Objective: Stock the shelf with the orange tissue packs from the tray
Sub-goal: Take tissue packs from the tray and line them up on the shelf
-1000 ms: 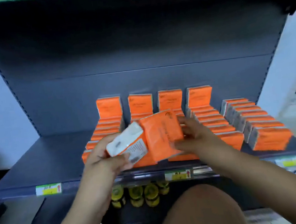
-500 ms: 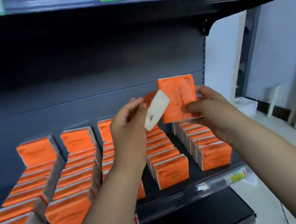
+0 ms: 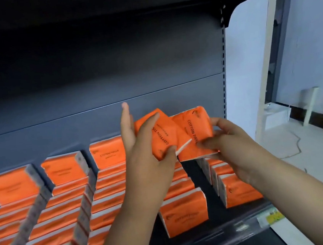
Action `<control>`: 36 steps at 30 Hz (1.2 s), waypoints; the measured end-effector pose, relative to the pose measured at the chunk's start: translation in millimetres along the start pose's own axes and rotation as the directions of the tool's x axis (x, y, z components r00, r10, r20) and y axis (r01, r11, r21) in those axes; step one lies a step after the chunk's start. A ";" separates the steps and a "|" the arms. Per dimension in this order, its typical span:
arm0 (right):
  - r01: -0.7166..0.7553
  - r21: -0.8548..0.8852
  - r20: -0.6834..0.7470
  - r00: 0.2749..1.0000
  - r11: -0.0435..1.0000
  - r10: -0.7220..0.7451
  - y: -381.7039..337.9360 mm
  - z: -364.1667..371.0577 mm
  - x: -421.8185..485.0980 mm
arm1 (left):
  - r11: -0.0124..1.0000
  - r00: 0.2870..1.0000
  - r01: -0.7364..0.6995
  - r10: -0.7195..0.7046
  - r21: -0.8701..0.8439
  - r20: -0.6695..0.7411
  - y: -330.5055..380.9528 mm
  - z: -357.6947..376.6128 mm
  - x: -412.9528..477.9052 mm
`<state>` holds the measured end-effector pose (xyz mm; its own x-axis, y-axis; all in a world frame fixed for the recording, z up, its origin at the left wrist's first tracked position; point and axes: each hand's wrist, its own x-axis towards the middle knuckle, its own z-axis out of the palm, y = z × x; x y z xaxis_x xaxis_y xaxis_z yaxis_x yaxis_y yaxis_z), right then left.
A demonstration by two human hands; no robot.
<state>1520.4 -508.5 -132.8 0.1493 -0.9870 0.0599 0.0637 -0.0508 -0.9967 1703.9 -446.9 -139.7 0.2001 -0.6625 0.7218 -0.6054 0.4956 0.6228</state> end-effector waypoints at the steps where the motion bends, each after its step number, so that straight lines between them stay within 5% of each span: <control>1: 0.000 0.032 -0.005 1.000 0.999 0.000 1.5 3.2 -0.1 | 1.000 1.000 -0.024 0.024 0.011 0.007 -0.1 -0.3 1.4; 7: 0.026 0.069 -0.002 1.000 0.997 -0.026 6.1 21.6 4.9 | 0.998 0.993 -0.062 0.059 -0.028 -0.102 -3.2 -9.4 5.9; 15: 0.210 -0.325 0.076 0.978 0.922 -0.196 -6.7 8.1 42.7 | 0.864 0.869 0.252 -0.400 -0.437 -0.290 -4.9 -18.6 12.2; 22: 0.379 -0.751 0.064 0.856 0.540 -0.512 -8.5 -9.0 110.0 | 0.856 0.884 0.344 -0.434 -0.386 -0.175 -22.7 -16.7 11.4; 26: 0.331 -0.870 0.071 0.818 0.366 -0.570 4.4 -17.3 160.3 | 0.879 0.903 0.391 -0.423 -0.271 -0.070 -37.3 -4.8 12.3; 36: 0.251 -0.862 0.043 0.903 0.441 -0.428 22.7 -40.3 204.3 | 0.893 0.912 0.411 -0.400 -0.182 0.095 -52.8 26.6 16.8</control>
<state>1512.5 -717.4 -145.4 0.1504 -0.8627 0.4828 -0.7847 -0.4013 -0.4725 1718.7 -499.2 -168.4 0.3512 -0.8557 0.3801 -0.3181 0.2727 0.9080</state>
